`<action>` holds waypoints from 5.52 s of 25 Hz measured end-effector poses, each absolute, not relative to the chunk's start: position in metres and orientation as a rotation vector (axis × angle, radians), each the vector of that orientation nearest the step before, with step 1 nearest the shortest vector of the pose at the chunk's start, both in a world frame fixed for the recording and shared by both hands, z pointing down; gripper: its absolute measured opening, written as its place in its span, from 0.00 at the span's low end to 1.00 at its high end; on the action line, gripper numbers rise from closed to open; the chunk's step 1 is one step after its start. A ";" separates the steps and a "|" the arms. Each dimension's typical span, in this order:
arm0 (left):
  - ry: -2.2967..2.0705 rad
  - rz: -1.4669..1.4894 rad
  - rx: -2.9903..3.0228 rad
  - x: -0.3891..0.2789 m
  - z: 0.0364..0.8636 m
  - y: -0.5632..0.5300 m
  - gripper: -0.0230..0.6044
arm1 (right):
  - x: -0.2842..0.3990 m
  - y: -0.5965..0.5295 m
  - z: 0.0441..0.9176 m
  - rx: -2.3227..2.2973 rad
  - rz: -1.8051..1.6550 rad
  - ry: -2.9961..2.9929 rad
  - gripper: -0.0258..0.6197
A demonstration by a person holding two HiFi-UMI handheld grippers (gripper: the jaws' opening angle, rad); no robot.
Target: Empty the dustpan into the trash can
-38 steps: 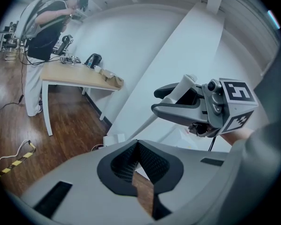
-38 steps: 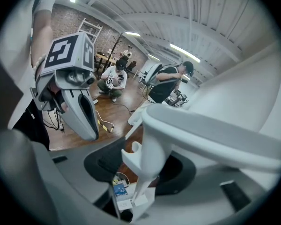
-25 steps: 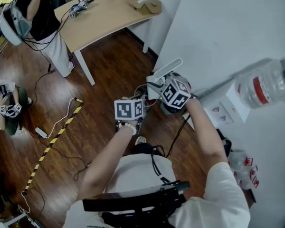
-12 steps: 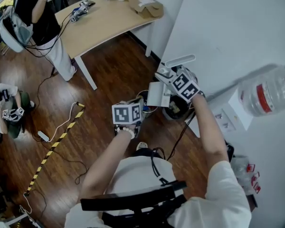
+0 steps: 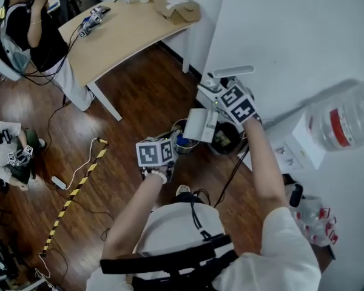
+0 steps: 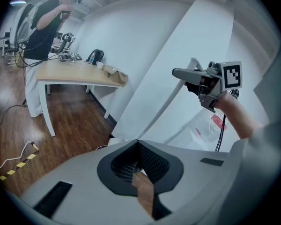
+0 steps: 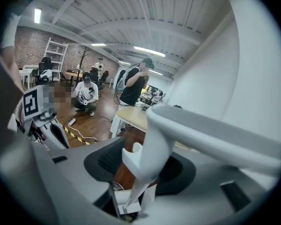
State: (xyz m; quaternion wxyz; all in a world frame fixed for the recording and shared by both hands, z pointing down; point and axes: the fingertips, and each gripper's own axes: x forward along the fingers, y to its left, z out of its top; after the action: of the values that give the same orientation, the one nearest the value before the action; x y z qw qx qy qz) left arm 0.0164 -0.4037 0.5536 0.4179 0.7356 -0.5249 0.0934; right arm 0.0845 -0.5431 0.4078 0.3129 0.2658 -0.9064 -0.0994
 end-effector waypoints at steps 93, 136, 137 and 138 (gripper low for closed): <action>-0.712 0.820 2.011 0.184 0.657 -0.210 0.02 | 0.415 -0.139 0.755 1.720 0.826 -2.043 0.42; -0.699 0.812 2.030 0.194 0.662 -0.175 0.02 | 0.426 -0.075 0.792 1.875 1.056 -1.892 0.77; -0.699 0.802 2.037 0.191 0.659 -0.172 0.02 | 0.422 -0.068 0.790 1.882 1.060 -1.885 0.77; -0.700 0.789 2.047 0.187 0.656 -0.169 0.02 | 0.418 -0.062 0.788 1.892 1.062 -1.879 0.77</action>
State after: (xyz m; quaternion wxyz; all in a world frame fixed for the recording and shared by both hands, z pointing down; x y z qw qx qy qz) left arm 0.1873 -0.1694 0.6556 0.4071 0.8120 -0.2776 0.3128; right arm 0.4178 -0.0617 0.7877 0.1352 0.6530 -0.6487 0.3667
